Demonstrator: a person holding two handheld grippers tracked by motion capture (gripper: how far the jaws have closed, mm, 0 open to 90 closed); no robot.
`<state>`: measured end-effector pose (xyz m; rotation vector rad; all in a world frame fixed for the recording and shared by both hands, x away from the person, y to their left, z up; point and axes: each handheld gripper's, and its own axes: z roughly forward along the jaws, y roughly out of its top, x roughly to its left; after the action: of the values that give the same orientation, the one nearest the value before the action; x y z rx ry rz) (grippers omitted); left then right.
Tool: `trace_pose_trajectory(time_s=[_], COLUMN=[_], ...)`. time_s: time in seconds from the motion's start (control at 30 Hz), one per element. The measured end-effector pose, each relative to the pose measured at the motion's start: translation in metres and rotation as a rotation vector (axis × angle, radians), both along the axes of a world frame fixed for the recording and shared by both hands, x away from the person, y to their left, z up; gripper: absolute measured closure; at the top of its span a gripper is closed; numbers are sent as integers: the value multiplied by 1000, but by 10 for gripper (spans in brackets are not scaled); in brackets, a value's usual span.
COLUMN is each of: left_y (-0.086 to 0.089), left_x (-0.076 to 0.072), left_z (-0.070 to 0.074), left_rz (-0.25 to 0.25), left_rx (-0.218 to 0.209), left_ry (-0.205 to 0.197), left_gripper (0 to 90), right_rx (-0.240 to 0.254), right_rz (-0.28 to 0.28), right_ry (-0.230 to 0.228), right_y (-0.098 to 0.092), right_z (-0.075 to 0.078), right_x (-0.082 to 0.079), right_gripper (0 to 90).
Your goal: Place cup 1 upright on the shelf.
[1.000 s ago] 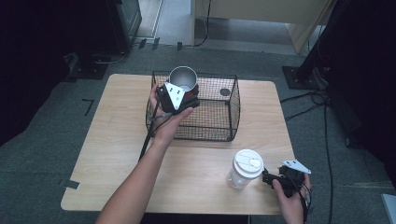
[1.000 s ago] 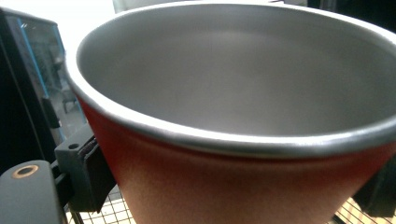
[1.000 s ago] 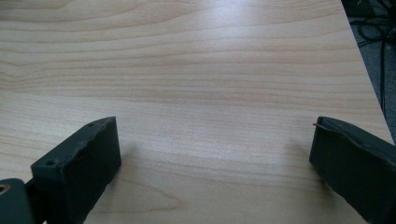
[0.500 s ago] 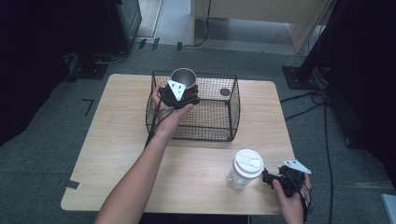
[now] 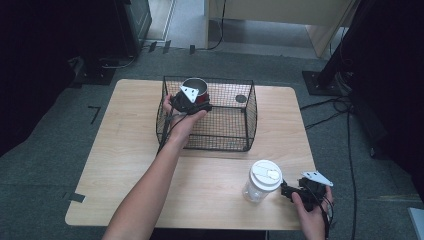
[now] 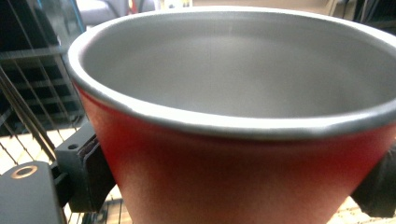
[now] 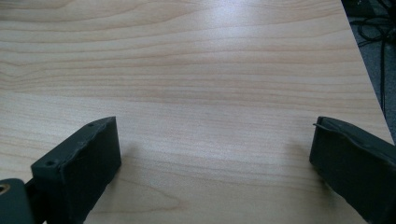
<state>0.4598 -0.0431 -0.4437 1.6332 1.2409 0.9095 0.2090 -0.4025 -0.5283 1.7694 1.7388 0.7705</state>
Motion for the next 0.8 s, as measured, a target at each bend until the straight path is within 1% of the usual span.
trace_pose_trajectory(time_s=[0.03,0.07,0.1,0.17,0.2,0.23,0.27,0.37,0.47,0.53,0.57,0.6,0.63,0.67,0.7,0.77,0.8], left_y=[0,0,0,0,-1,-2,-2,-2,-1,-1,-1,-2,-3,-3,-3,-4,-3], left_x=[2,2,4,4,5,5,5,6,7,7,7,7,6,6,6,6,6], left_z=[-2,-2,-3,-4,-4,-4,-4,-4,-4,-4,-4,-4,-3,-3,-2,-2,-1], left_rz=[34,34,42,42,42,40,40,23,9,-10,-10,-11,-15,-15,-17,-16,2], left_rx=[22,22,20,19,28,31,31,-5,-7,-10,-10,-9,-5,-5,-11,-8,-2], left_ry=[27,27,47,54,61,76,76,118,134,146,146,150,147,147,158,158,154], left_gripper=[81,81,81,81,81,80,80,79,74,48,26,26,19,17,3,0,0], right_rx=[1,1,1,1,0,1,1,1,1,1,1,0,1,1,0,1,1], right_rz=[-2,-2,-1,-2,0,-2,-2,-2,-2,-2,-2,0,-2,-2,0,-2,-2], right_ry=[1,1,1,1,0,1,1,1,1,1,1,0,1,1,0,1,1], right_y=[0,0,0,0,0,0,0,0,0,0,0,0,0,0,0,0,0], right_z=[0,0,0,0,0,0,0,0,0,0,0,0,0,0,0,0,0], right_x=[0,0,0,0,0,0,0,0,0,0,0,0,0,0,0,0,0], right_gripper=[19,19,19,19,19,19,19,19,19,19,19,19,19,19,19,19,19])
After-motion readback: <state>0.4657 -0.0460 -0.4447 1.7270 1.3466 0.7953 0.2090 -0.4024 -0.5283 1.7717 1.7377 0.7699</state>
